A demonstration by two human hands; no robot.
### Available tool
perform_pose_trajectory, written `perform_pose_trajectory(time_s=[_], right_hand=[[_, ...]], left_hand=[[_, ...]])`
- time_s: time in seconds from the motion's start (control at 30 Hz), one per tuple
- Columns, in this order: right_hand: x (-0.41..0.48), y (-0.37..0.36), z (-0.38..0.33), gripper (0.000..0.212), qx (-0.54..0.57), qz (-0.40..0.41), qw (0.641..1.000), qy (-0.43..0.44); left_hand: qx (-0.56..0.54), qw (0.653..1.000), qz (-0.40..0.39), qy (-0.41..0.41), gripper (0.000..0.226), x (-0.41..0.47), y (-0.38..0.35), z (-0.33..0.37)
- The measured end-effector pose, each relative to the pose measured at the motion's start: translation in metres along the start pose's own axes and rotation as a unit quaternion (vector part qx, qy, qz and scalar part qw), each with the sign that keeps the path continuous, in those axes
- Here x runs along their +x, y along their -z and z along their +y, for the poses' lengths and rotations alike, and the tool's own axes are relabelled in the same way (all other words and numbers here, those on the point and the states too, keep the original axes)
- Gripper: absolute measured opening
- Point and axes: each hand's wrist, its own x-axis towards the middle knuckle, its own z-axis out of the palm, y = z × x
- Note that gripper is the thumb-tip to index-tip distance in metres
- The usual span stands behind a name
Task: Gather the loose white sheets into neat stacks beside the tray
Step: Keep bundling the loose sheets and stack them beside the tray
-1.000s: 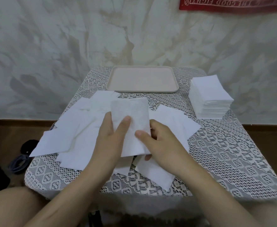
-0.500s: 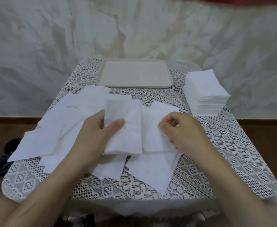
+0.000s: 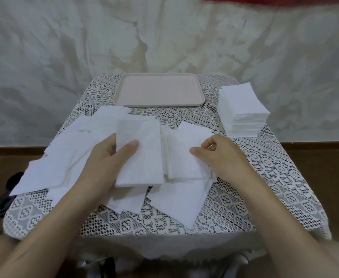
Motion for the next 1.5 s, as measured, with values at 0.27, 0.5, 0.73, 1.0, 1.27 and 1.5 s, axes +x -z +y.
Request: perform_pose_trajectory(time_s=[0.27, 0.5, 0.73, 1.0, 1.27, 1.5], right_hand=[[0.009, -0.001, 0.012, 0.027, 0.071, 0.013, 0.996, 0.043], [0.002, 0.02, 0.008, 0.011, 0.207, -0.019, 0.978, 0.037], [0.006, -0.003, 0.003, 0.041, 0.019, -0.005, 1.0, 0.02], [0.008, -0.008, -0.003, 0.024, 0.046, 0.02, 0.997, 0.058], [0.003, 0.007, 0.011, 0.007, 0.112, 0.026, 0.989, 0.089], [-0.003, 0.001, 0.014, 0.023, 0.081, 0.05, 0.992, 0.086]], left_hand=[[-0.004, 1.0, 0.006, 0.003, 0.019, -0.002, -0.001, 0.003], [0.0, 1.0, 0.009, -0.003, 0.017, -0.006, 0.002, 0.005], [-0.001, 1.0, 0.013, -0.004, 0.018, -0.008, 0.003, 0.01], [0.008, 1.0, 0.017, 0.002, 0.017, -0.011, 0.009, 0.012], [0.008, 1.0, 0.006, 0.002, 0.019, -0.015, 0.009, 0.015], [-0.008, 1.0, 0.002, 0.005, 0.022, -0.011, 0.005, 0.009]])
